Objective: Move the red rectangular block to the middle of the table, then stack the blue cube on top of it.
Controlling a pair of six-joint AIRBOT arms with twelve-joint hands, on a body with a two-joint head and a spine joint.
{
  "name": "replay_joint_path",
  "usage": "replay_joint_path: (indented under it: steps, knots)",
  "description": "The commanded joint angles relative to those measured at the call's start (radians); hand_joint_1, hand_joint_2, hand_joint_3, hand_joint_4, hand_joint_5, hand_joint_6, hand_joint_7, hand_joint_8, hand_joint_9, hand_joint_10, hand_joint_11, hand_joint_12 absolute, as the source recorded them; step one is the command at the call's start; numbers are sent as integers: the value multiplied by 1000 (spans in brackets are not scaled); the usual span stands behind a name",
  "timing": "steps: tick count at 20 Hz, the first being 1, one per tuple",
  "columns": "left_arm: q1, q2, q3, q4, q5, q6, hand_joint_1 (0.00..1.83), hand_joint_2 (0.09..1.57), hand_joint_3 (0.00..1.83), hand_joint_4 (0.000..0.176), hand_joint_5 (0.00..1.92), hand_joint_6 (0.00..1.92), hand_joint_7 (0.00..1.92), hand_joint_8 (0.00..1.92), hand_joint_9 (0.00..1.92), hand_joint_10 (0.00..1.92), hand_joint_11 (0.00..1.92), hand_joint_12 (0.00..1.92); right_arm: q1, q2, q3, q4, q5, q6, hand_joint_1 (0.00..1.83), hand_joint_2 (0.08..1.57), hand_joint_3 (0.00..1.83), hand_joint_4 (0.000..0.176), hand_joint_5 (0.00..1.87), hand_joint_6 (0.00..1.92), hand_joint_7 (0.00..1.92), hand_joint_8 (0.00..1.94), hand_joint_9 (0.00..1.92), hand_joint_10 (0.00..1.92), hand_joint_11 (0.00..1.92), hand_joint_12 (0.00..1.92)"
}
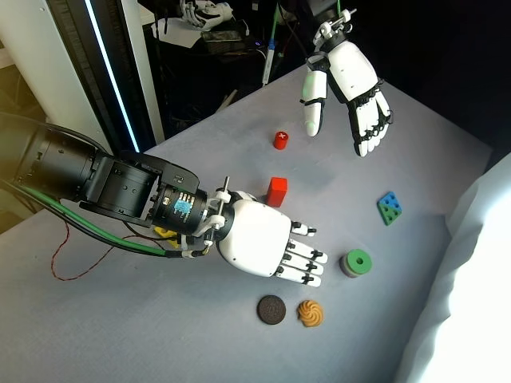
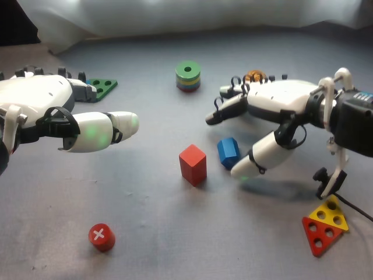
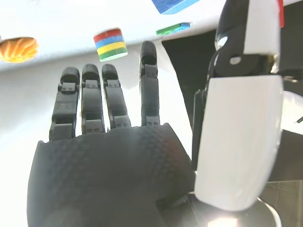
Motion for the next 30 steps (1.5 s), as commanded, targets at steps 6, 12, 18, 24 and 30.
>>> replay_joint_path:
  steps: [6, 12, 18, 24, 30]
  knots:
    - [-14, 13, -7, 58, -59, 8, 20, 1168, 8, 0, 393, 3, 366, 2, 309, 1, 0, 688, 2, 2, 1, -7, 112, -1, 890, 790, 17, 99, 476, 19, 0, 0, 0, 0, 0, 0]
    - [-25, 12, -7, 47, -69, 27, 23, 1177, 6, 0, 393, 0, 371, 1, 313, 2, 0, 694, 1, 1, 1, -7, 117, -1, 885, 804, 18, 82, 513, 30, 0, 0, 0, 0, 0, 0]
    - [-26, 12, -9, 41, -70, 30, 0, 1203, 6, 0, 397, 0, 369, 1, 310, 2, 0, 696, 1, -5, 2, -8, 127, -1, 955, 823, 20, 44, 660, 77, 0, 0, 0, 0, 0, 0]
    - [-27, 12, -9, 40, -80, 32, 7, 1211, 5, 0, 400, 1, 375, 1, 310, 1, 0, 685, 1, -8, 2, -8, 129, -1, 1005, 853, 12, 52, 908, 138, 178, 23, 0, 0, 0, 0]
    - [-35, 10, -9, 37, -85, 41, 27, 1213, 0, 0, 409, 3, 387, 2, 324, 2, 0, 716, 3, -7, 2, -8, 129, -1, 1042, 1086, 3, 159, 1019, 932, 92, 0, 0, 0, 0, 0]
